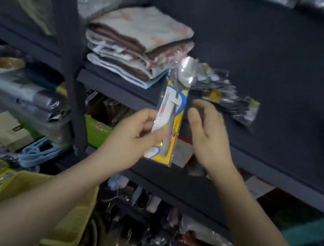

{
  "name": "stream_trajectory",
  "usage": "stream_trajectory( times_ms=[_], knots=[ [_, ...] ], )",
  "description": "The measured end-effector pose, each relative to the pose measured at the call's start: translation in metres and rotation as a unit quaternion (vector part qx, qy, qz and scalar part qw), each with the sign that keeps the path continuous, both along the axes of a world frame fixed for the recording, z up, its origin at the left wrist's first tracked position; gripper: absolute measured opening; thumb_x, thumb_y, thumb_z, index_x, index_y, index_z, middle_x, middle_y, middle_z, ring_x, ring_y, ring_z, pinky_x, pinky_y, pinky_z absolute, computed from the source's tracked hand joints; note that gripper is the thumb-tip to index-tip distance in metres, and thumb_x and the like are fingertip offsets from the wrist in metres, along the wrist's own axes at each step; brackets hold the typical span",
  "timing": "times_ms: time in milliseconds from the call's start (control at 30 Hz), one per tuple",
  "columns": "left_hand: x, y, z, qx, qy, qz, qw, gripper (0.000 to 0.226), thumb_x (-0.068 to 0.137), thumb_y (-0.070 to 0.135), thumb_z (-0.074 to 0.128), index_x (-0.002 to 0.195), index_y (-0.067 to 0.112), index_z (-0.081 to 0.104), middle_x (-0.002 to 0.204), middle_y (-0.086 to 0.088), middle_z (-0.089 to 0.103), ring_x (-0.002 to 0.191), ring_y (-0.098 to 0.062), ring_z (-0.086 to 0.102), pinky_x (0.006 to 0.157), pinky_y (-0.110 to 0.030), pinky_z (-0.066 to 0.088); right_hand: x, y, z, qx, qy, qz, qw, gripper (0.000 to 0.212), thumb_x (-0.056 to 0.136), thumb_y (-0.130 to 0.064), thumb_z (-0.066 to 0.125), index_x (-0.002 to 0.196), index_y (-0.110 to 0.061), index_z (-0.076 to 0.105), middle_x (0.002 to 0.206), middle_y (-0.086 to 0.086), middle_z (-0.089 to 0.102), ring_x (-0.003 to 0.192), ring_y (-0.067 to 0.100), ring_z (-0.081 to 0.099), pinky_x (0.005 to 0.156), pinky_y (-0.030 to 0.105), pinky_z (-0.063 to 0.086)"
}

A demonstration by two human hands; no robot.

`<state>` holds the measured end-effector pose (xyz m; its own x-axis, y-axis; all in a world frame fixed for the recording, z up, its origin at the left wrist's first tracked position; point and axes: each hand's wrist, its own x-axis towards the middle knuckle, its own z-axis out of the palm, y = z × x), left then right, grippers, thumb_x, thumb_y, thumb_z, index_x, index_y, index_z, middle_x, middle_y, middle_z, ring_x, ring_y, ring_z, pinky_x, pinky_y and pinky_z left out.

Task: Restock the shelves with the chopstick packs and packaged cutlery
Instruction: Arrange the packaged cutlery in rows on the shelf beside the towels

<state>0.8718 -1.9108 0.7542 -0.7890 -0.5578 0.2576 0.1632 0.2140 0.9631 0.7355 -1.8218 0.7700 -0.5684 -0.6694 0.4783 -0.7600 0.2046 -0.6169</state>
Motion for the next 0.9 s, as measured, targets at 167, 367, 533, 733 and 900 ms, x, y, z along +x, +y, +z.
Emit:
stream_trajectory(
  times_ms=[167,367,533,733,900],
  knots=[
    [-0.056,-0.001,0.047,-0.046,-0.033,0.047,0.997,0.017,0.088,0.004,0.053,0.098,0.017,0.059,0.081,0.003,0.066,0.068,-0.006,0.06,0.061,-0.019,0.047,-0.094,0.021,0.019,0.181,0.187,-0.1,0.96,0.05,0.091,-0.036,0.048,0.131,-0.006,0.048,0.14,0.018,0.044,0.131,0.036,0.038,0.106,0.042,0.031],
    [-0.122,-0.034,0.061,-0.157,-0.168,0.115,0.966,0.028,0.083,0.016,0.056,0.105,-0.001,0.058,0.083,-0.018,0.057,0.064,-0.022,0.05,0.052,-0.027,0.038,-0.134,0.019,0.027,0.364,0.226,-0.016,0.903,0.05,0.095,-0.039,0.041,0.142,-0.023,0.034,0.158,0.004,0.016,0.137,0.032,0.032,0.111,0.045,0.022],
    [-0.151,-0.037,0.054,-0.336,-0.228,0.175,0.897,0.031,0.088,0.018,0.052,0.113,0.002,0.057,0.1,-0.026,0.064,0.095,-0.037,0.059,0.075,-0.036,0.042,-0.145,0.036,0.026,0.328,0.218,0.015,0.919,0.035,0.096,-0.024,0.04,0.13,-0.016,0.042,0.14,0.005,0.046,0.125,0.028,0.043,0.097,0.041,0.039],
    [-0.17,-0.062,0.045,-0.398,-0.286,0.13,0.861,0.031,0.092,0.032,0.047,0.114,0.015,0.062,0.124,-0.016,0.051,0.126,-0.032,0.036,0.103,-0.032,0.03,-0.15,0.027,0.043,0.321,0.259,-0.06,0.909,0.025,0.09,-0.041,0.047,0.093,-0.018,0.056,0.108,0.005,0.065,0.106,0.028,0.058,0.097,0.041,0.037],
    [-0.16,-0.079,0.048,-0.275,-0.264,0.053,0.923,0.06,0.091,0.053,0.035,0.138,0.015,0.037,0.146,-0.004,0.038,0.134,-0.018,0.034,0.099,-0.019,0.023,-0.152,-0.016,0.057,0.221,0.223,0.082,0.946,0.047,0.091,-0.037,0.035,0.129,-0.015,0.051,0.136,0.007,0.052,0.126,0.027,0.046,0.102,0.04,0.04]
  ],
)
